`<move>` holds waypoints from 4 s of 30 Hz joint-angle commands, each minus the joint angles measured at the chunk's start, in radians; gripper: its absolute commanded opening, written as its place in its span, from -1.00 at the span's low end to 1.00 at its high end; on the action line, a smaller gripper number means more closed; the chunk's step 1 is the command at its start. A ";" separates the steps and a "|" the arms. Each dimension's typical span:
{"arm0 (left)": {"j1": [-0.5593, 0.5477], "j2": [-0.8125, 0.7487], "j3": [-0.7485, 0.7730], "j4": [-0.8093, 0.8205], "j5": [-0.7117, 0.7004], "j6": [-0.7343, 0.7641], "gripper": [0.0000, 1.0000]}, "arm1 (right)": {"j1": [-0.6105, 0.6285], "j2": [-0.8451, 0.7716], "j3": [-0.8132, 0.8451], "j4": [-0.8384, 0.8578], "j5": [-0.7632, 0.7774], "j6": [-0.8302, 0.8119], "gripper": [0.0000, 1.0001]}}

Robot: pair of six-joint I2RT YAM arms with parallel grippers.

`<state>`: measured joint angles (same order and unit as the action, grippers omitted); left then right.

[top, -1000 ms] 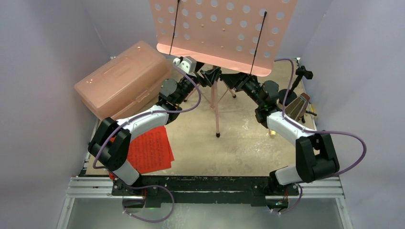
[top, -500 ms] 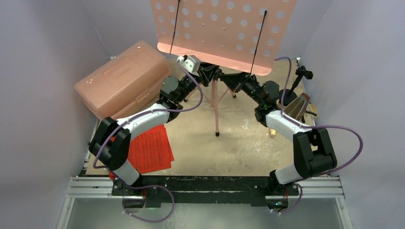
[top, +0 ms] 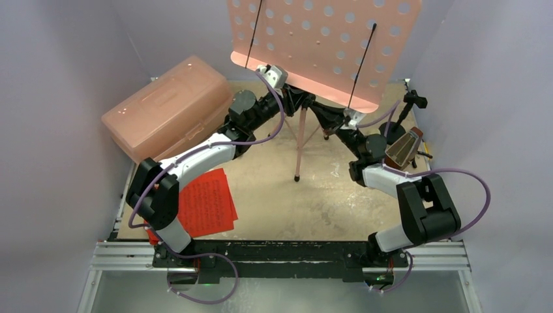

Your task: Pack up the instrument practice props

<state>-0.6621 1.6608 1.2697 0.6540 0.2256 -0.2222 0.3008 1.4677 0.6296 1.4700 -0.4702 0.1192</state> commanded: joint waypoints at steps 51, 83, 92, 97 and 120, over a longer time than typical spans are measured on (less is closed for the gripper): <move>-0.004 -0.162 -0.052 -0.191 -0.006 -0.110 -1.00 | 0.199 0.177 -0.233 0.555 0.210 0.053 -0.45; -0.021 -0.107 -0.115 0.226 -0.125 -0.027 0.08 | 0.200 0.263 -0.221 0.595 0.108 -0.027 -1.00; -0.021 -0.033 -0.099 0.326 -0.099 0.007 -0.24 | 0.199 0.237 -0.208 0.560 0.078 -0.026 -1.00; -0.021 -0.007 -0.076 0.322 -0.088 0.019 -0.34 | 0.199 0.212 -0.197 0.526 0.068 -0.035 -1.00; -0.077 -0.133 -0.133 0.125 -0.065 -0.007 -1.00 | 0.198 0.071 -0.102 0.422 0.098 -0.112 -1.00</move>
<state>-0.7238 1.5997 1.1557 0.7986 0.1246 -0.1905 0.4938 1.6009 0.4561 1.3334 -0.3851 0.0402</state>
